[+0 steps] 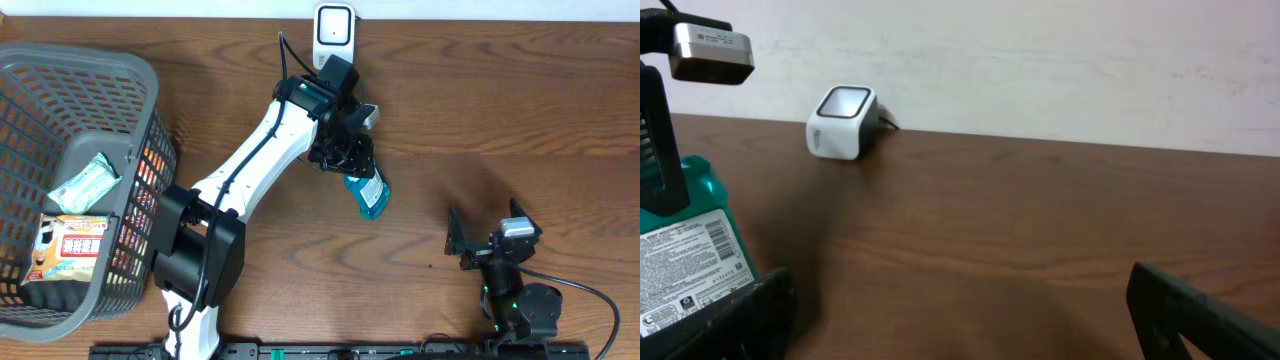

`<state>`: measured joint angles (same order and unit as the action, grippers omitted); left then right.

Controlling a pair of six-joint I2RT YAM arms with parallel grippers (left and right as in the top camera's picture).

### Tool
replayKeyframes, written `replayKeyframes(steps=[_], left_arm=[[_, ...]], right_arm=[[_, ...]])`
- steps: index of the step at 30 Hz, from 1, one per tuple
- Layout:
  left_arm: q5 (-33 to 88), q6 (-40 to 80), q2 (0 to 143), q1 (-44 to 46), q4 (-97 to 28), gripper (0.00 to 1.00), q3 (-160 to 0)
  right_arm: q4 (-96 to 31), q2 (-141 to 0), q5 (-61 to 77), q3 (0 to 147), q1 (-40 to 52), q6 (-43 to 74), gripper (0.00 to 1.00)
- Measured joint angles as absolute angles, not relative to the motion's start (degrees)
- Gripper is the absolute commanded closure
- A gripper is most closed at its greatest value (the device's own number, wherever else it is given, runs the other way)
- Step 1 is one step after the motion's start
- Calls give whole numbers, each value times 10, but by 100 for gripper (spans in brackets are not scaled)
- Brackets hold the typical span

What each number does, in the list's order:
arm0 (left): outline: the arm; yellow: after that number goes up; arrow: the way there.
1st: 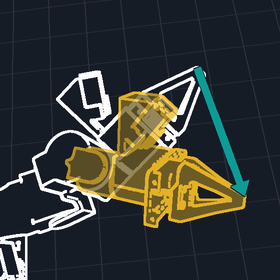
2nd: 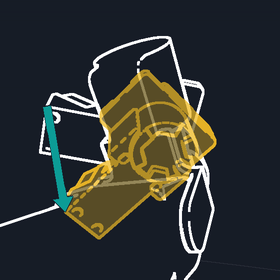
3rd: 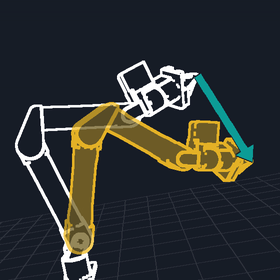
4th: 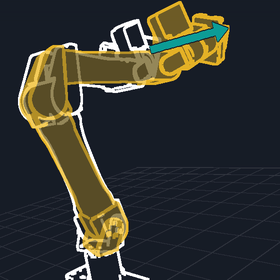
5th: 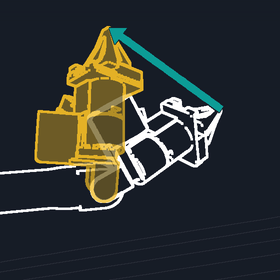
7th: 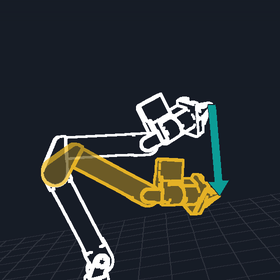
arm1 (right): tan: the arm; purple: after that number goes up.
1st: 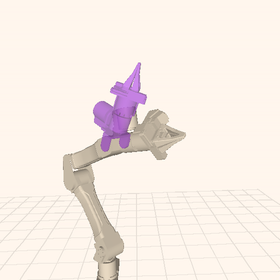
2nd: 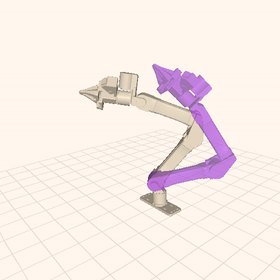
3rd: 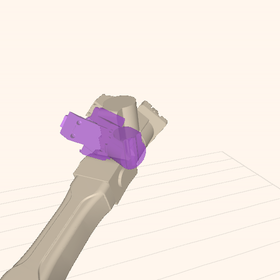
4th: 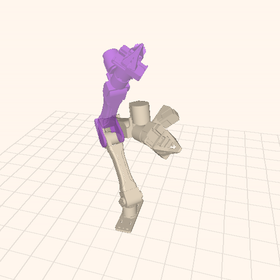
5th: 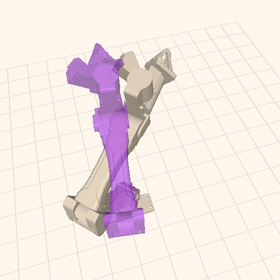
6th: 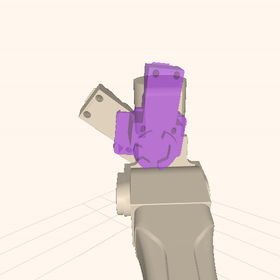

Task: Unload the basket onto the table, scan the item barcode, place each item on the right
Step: 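Carry the blue bottle to the white scanner with the left gripper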

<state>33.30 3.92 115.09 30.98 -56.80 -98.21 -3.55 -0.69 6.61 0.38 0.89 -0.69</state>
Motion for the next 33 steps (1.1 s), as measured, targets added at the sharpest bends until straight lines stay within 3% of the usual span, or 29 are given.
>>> replayKeyframes(steps=[14,23,26,33], left_arm=[[345,27,1152,392,-507,64,-956],[361,29,1192,391,-486,64,-956],[371,35,1199,390,-470,62,-956],[371,48,1214,391,-433,47,-956]], right_arm=[[-36,-7,66,4,9,-7,1],[-36,-7,66,4,9,-7,1],[-36,-7,66,4,9,-7,1],[-36,-7,66,4,9,-7,1]])
